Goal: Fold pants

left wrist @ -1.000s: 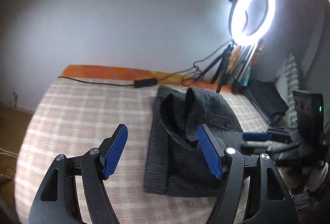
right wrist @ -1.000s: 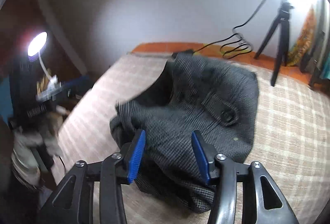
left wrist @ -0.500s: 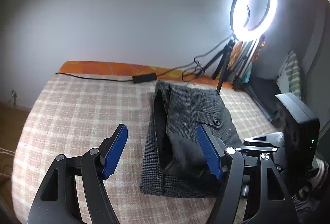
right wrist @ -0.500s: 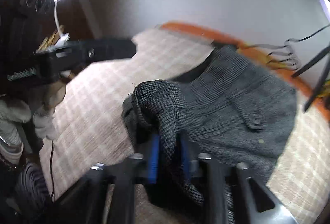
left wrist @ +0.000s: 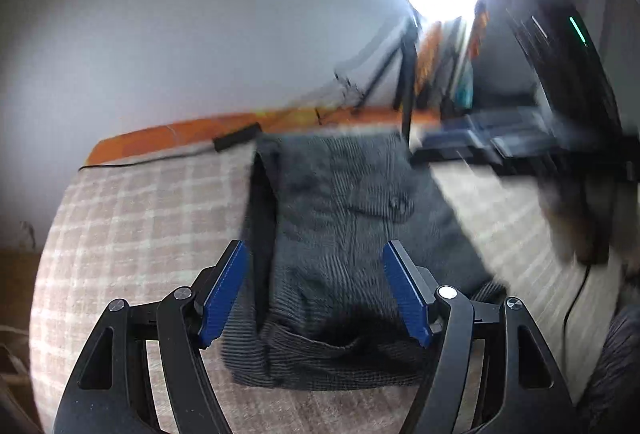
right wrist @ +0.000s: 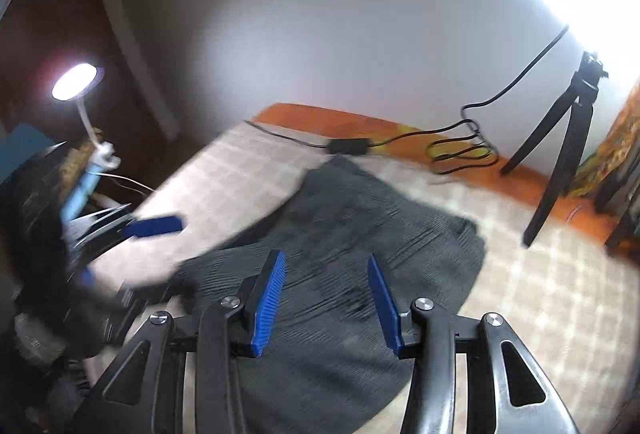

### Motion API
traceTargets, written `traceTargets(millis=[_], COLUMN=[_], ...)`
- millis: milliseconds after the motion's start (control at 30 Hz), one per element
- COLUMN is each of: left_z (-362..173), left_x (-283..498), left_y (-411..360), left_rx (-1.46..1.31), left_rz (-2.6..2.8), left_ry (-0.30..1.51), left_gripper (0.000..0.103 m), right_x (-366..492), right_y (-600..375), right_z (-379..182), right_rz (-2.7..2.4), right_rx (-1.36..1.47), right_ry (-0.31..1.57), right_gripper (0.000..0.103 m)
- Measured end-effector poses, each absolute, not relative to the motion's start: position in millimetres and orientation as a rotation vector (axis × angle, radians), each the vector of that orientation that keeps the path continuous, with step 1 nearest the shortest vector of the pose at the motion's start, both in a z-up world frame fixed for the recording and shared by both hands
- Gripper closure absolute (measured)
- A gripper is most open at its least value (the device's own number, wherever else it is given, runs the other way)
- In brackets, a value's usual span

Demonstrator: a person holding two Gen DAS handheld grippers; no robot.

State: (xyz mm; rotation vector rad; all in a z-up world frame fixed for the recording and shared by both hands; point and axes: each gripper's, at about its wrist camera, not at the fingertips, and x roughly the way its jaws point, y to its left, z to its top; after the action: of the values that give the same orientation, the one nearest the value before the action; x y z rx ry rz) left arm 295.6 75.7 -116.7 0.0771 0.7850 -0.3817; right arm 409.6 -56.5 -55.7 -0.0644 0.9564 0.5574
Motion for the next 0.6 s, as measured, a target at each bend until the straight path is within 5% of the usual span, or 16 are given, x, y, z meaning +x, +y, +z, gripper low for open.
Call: traceTargets(millis=[300, 600], left_z=[-158.1, -125.8], left_x=[318.8, 302.0], left_y=[100.0, 108.9], left_rx=[0.044, 0.046], left_rz=[-0.354, -0.334], left_ry=[0.906, 0.809], left_gripper=[0.023, 0.024], right_x=[473.1, 357.2], right_y=[-32.5, -79.4], right_z=[-125.7, -59.6], right_rz=[0.428, 0.451], right_rx=[-0.164, -0.046], right_ry=[1.089, 0.968], right_gripper=[0.065, 0.061])
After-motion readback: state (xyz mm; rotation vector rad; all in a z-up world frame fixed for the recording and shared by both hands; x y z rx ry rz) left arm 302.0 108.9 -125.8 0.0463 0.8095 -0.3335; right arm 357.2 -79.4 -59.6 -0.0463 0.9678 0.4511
